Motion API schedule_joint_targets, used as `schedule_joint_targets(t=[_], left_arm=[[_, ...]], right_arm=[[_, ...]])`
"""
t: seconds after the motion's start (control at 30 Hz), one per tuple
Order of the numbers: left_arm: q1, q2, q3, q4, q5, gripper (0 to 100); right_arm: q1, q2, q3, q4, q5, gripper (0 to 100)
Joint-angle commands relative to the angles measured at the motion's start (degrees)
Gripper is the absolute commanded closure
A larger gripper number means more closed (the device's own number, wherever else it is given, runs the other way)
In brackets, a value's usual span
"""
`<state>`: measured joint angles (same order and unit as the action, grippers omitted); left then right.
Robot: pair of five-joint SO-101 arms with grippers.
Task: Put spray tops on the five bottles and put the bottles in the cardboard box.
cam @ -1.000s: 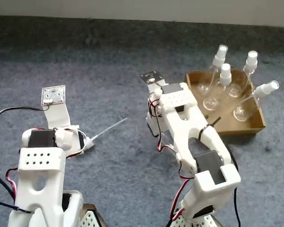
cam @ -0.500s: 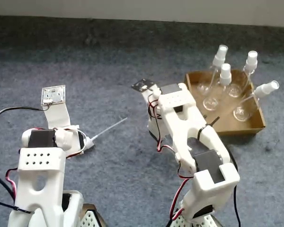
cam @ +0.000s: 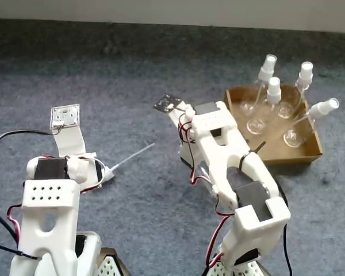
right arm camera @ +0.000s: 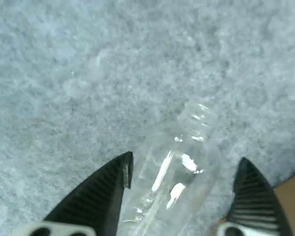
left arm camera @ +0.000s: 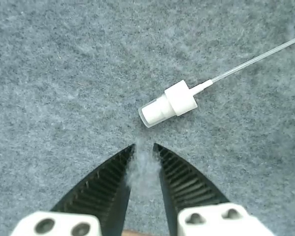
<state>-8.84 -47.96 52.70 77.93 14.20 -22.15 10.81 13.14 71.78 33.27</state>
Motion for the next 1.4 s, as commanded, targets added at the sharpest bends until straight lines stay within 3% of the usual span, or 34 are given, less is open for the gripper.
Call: schedule_joint_targets(t=[0.0, 0.1, 0.37, 0.7, 1.1, 1.37], left_arm=[[-0.1, -1.6, -0.4, -0.8, 0.8, 99], [-0.1, -1.6, -0.4, -0.8, 0.8, 99], [-0.1, -1.6, -0.4, -0.8, 0.7, 99], [-0.1, -1.6, -0.3, -0.5, 0.5, 99], [0.2, -1.7, 5.3, -6.4, 0.9, 99], [11.1, -1.7, 8.7, -6.8, 0.8, 99]], right_arm=[[-0.3, -1.2, -2.1, -1.0, 0.5, 86.5], [-0.2, -1.2, -2.2, -0.9, 0.4, 91.1], [-0.4, -3.1, -2.3, 1.1, 0.3, 91.7], [-0.6, -26.2, -0.9, 5.8, 0.1, 91.6], [-0.6, -49.5, 12.4, 4.4, -17.4, 91.5], [-0.6, -65.1, 32.5, -12.1, -24.9, 91.5]])
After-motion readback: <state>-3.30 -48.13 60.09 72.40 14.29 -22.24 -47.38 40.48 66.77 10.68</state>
